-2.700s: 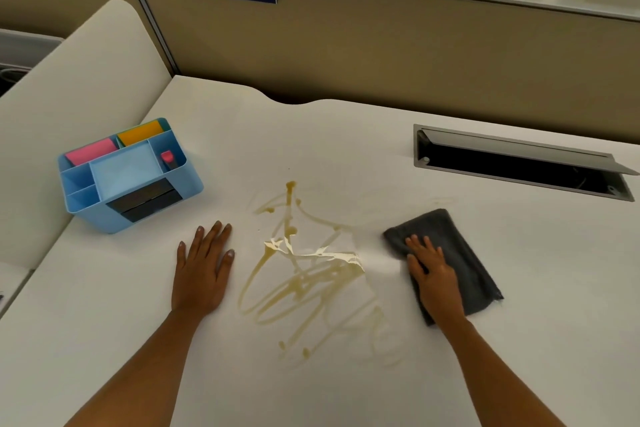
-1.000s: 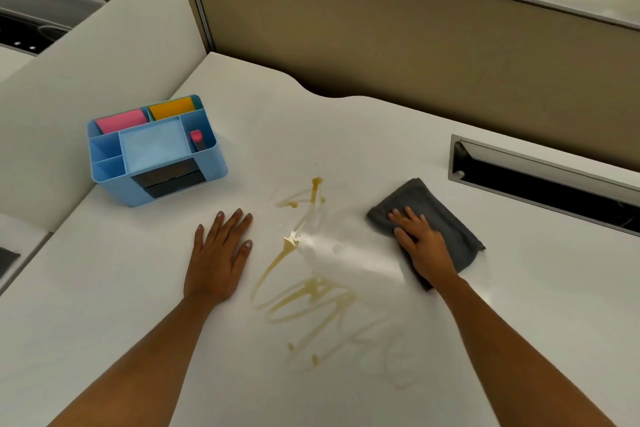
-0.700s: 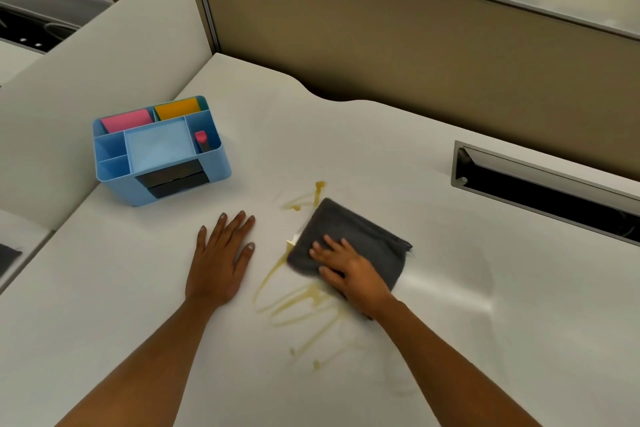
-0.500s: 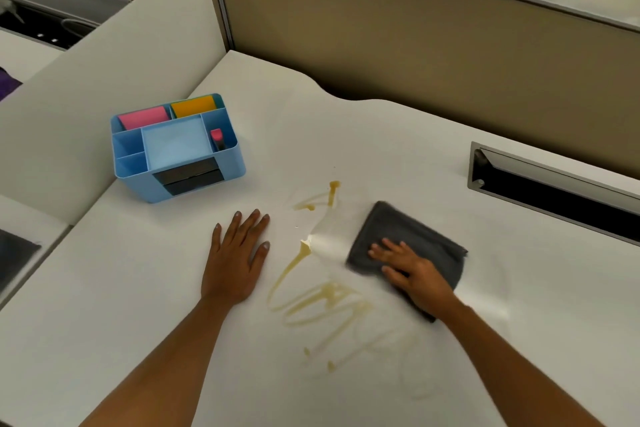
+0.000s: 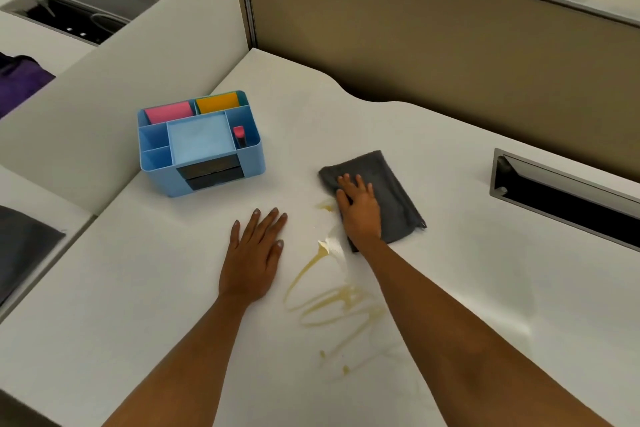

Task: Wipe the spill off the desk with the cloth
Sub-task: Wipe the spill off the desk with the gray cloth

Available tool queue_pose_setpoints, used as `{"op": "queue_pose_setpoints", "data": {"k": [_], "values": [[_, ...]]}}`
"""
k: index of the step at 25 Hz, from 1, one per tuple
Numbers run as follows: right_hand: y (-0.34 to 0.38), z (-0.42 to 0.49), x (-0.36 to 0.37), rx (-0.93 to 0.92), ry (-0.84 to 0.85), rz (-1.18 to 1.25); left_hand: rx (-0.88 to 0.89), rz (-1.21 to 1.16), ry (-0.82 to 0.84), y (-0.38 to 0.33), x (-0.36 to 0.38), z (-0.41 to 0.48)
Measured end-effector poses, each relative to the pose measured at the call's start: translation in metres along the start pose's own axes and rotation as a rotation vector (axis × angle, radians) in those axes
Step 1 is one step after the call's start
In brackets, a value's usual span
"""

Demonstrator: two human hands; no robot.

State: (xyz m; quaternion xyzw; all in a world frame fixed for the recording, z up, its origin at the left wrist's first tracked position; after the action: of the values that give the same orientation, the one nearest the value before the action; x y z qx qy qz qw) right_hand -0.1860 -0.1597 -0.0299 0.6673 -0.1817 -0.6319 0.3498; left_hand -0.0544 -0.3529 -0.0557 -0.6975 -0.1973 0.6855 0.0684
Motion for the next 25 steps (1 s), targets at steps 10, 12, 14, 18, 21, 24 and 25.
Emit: {"op": "queue_pose_setpoints", "data": {"k": [10,12,14,18,21,24,25], "values": [[-0.062,-0.139,-0.074,-0.193,0.051,-0.071,-0.001,-0.007,-0.025,0.0,0.002,-0.001],[-0.075,-0.115,-0.086,-0.023,-0.122,-0.092,0.0,-0.011,-0.028,0.001,0.003,0.0],[-0.068,-0.082,-0.075,0.074,-0.183,-0.12,0.002,-0.007,-0.028,0.002,0.004,-0.001],[-0.019,-0.034,-0.017,-0.055,0.014,-0.09,0.01,0.002,-0.027,0.003,0.003,-0.001],[0.011,-0.05,0.013,-0.218,0.153,-0.034,0.01,0.006,-0.032,0.004,0.003,0.001],[0.008,-0.098,0.007,-0.341,0.251,-0.041,0.028,-0.013,-0.008,0.005,0.001,-0.003],[-0.001,-0.113,-0.002,-0.369,0.285,-0.064,0.046,-0.02,0.001,0.005,0.0,-0.006]]}}
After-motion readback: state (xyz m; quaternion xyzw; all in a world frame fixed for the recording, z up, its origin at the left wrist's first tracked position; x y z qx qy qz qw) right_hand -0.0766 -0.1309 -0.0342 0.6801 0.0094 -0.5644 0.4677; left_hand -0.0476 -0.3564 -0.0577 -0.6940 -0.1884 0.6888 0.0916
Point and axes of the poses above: each hand's wrist, its own z-axis towards the middle knuckle, its own x-axis out of the palm, y = z × x, the point moved 2 cm from there along z, towards the middle knuckle, and after that the axes turned 10 degrees about -x, right-handed, at the moved point
